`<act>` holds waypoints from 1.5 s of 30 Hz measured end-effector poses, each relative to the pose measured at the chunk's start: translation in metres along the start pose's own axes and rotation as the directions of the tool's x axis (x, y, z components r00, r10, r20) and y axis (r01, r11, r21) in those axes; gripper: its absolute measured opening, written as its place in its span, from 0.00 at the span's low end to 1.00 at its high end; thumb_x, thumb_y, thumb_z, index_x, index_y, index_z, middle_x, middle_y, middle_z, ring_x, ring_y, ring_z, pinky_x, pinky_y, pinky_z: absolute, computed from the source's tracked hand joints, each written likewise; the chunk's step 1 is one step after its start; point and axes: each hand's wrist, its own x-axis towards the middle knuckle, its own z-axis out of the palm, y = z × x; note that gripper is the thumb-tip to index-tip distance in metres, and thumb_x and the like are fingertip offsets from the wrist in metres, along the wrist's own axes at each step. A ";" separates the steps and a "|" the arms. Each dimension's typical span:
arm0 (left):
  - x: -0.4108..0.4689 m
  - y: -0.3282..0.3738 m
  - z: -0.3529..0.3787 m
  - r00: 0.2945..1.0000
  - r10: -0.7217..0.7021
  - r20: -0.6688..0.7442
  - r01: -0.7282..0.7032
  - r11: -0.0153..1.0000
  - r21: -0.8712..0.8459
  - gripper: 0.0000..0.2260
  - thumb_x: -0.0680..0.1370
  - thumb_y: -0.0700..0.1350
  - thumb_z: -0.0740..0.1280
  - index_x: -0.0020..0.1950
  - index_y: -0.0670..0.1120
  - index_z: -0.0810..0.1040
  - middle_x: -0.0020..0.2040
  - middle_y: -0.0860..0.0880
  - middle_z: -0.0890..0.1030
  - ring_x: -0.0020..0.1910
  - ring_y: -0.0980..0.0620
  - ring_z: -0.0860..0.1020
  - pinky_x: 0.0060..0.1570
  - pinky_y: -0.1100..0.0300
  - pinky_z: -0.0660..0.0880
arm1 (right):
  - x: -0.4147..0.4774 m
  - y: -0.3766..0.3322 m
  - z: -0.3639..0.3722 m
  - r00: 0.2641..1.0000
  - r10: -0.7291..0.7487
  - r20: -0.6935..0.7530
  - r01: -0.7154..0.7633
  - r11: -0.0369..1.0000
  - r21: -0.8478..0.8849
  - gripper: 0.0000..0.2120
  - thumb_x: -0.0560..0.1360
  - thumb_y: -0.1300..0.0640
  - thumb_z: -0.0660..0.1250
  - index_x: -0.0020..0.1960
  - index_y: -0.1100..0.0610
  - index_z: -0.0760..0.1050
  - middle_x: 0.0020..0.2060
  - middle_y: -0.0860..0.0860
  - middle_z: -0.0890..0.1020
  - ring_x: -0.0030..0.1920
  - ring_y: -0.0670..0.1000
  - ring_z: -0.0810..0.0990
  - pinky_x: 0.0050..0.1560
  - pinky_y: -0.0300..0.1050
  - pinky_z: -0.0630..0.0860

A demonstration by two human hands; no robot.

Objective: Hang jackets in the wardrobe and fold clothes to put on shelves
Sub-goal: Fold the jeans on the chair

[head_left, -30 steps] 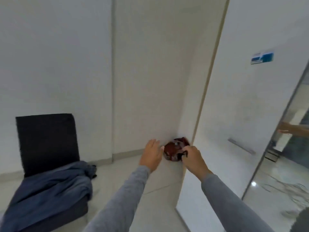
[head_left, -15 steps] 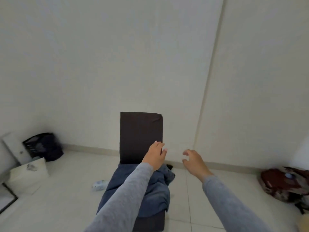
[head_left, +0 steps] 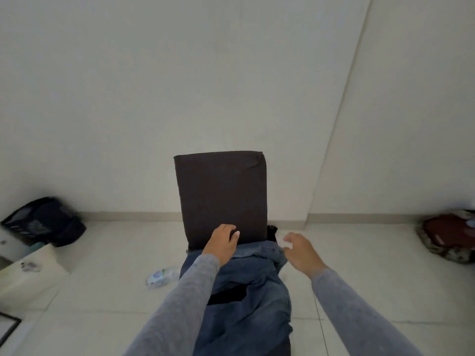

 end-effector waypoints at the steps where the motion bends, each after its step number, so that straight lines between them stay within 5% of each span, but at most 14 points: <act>1: 0.015 -0.003 0.004 0.999 0.009 0.041 -0.009 1.000 0.005 0.18 0.82 0.49 0.56 0.69 0.42 0.68 0.68 0.47 0.69 0.68 0.50 0.66 0.68 0.58 0.63 | 0.009 0.005 0.003 0.999 0.044 -0.013 -0.044 0.999 0.011 0.14 0.77 0.64 0.58 0.62 0.62 0.72 0.60 0.58 0.73 0.60 0.56 0.72 0.61 0.47 0.69; 9: 0.116 -0.028 0.080 0.942 0.074 0.328 -0.097 0.994 0.054 0.14 0.82 0.45 0.57 0.64 0.41 0.72 0.62 0.46 0.71 0.62 0.48 0.71 0.62 0.59 0.66 | 0.049 0.080 0.050 0.930 0.366 0.040 -0.368 0.923 0.110 0.16 0.78 0.62 0.58 0.66 0.60 0.69 0.64 0.56 0.72 0.64 0.53 0.71 0.62 0.41 0.65; 16: 0.188 -0.058 0.196 0.879 0.124 0.460 -0.225 0.959 0.172 0.14 0.81 0.44 0.59 0.66 0.43 0.70 0.66 0.47 0.69 0.64 0.49 0.69 0.63 0.54 0.68 | 0.082 0.181 0.121 0.771 0.626 0.120 -0.633 0.731 0.256 0.12 0.79 0.62 0.57 0.61 0.61 0.71 0.61 0.56 0.76 0.55 0.52 0.75 0.52 0.38 0.69; 25: 0.259 -0.091 0.321 0.822 0.095 0.562 -0.417 0.772 0.479 0.23 0.81 0.47 0.56 0.75 0.43 0.56 0.77 0.44 0.53 0.76 0.47 0.48 0.75 0.52 0.46 | 0.118 0.262 0.220 0.542 0.754 0.371 -0.838 0.452 0.305 0.19 0.82 0.48 0.51 0.67 0.58 0.66 0.64 0.57 0.74 0.61 0.57 0.74 0.58 0.46 0.70; 33: 0.302 -0.111 0.377 0.817 0.037 0.575 -0.491 0.568 0.661 0.33 0.78 0.57 0.61 0.75 0.42 0.53 0.75 0.41 0.58 0.74 0.40 0.56 0.72 0.48 0.53 | 0.145 0.302 0.278 0.354 0.773 0.527 -0.924 0.202 0.324 0.33 0.80 0.38 0.42 0.68 0.61 0.69 0.69 0.59 0.70 0.68 0.58 0.69 0.67 0.46 0.61; 38: 0.324 -0.114 0.405 0.806 0.011 0.592 -0.515 0.508 0.690 0.35 0.73 0.62 0.64 0.71 0.42 0.59 0.65 0.44 0.70 0.64 0.43 0.70 0.64 0.47 0.62 | 0.154 0.323 0.296 0.263 0.705 0.658 -0.802 -0.219 0.555 0.31 0.79 0.37 0.50 0.61 0.60 0.75 0.59 0.58 0.77 0.59 0.57 0.75 0.60 0.47 0.69; 42: 0.328 -0.116 0.414 0.810 0.115 0.575 -0.524 0.582 0.622 0.21 0.77 0.54 0.63 0.63 0.43 0.67 0.59 0.45 0.75 0.58 0.44 0.73 0.60 0.50 0.65 | 0.164 0.333 0.302 0.188 0.833 0.520 -0.695 -0.262 0.670 0.20 0.73 0.50 0.69 0.51 0.68 0.78 0.50 0.60 0.82 0.47 0.59 0.80 0.55 0.53 0.77; 45: 0.324 -0.111 0.406 0.827 0.171 0.536 -0.490 0.686 0.537 0.15 0.78 0.49 0.62 0.60 0.43 0.68 0.56 0.45 0.76 0.55 0.44 0.75 0.56 0.52 0.67 | 0.168 0.335 0.291 0.124 0.887 0.446 -0.629 -0.277 0.726 0.17 0.71 0.55 0.72 0.49 0.70 0.76 0.45 0.60 0.81 0.44 0.60 0.79 0.52 0.53 0.78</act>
